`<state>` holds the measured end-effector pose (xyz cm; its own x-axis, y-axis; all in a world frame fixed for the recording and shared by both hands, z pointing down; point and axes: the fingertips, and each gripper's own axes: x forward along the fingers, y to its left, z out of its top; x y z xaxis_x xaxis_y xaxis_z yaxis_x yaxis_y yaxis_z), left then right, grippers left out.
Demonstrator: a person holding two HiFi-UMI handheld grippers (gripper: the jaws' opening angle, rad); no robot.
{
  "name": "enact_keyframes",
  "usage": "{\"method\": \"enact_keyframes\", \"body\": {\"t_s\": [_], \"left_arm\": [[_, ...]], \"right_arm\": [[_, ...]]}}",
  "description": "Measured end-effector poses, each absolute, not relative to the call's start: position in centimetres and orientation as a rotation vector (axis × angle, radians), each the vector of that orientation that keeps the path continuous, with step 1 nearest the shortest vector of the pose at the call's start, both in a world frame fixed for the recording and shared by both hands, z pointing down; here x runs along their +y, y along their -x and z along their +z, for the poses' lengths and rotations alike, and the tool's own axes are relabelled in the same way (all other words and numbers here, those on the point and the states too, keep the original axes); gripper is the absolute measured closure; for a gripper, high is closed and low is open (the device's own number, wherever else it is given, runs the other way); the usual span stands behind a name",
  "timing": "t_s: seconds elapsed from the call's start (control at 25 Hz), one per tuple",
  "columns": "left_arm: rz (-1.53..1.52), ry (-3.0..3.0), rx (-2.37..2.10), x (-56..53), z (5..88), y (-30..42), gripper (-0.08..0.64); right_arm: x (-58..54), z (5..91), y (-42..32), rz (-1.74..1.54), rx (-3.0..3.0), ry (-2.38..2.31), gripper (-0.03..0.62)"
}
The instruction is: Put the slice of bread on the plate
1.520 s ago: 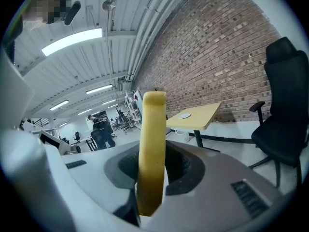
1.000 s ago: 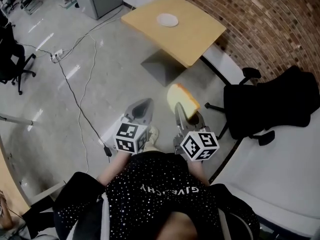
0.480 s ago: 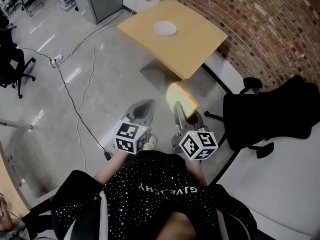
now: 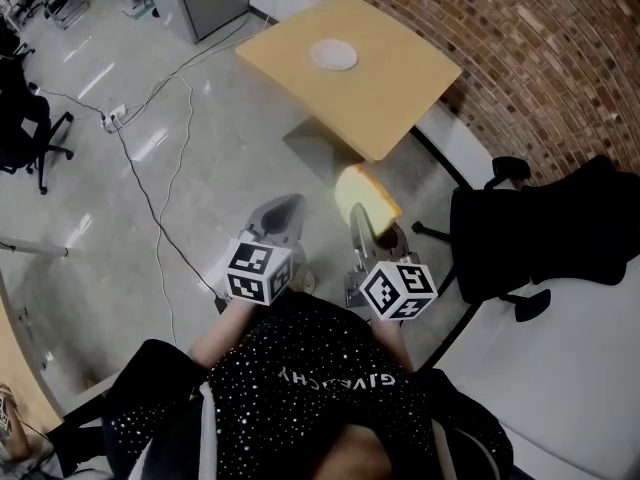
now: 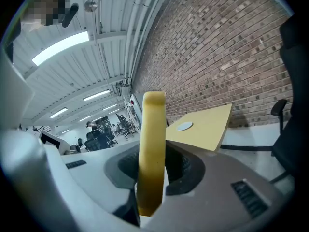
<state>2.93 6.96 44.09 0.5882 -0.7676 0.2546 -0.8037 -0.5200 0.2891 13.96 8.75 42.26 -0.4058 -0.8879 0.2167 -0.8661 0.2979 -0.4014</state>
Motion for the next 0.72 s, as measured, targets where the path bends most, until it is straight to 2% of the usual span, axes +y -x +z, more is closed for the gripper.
{"method": "enact_keyframes", "body": {"t_s": [0.72], "left_arm": [[0.13,-2.427,-1.257,1.7,44.8,-3.3,0.551]], "right_arm": [[3.8,43.2,-14.3,-0.76,2.492,1.711,0.497]]}}
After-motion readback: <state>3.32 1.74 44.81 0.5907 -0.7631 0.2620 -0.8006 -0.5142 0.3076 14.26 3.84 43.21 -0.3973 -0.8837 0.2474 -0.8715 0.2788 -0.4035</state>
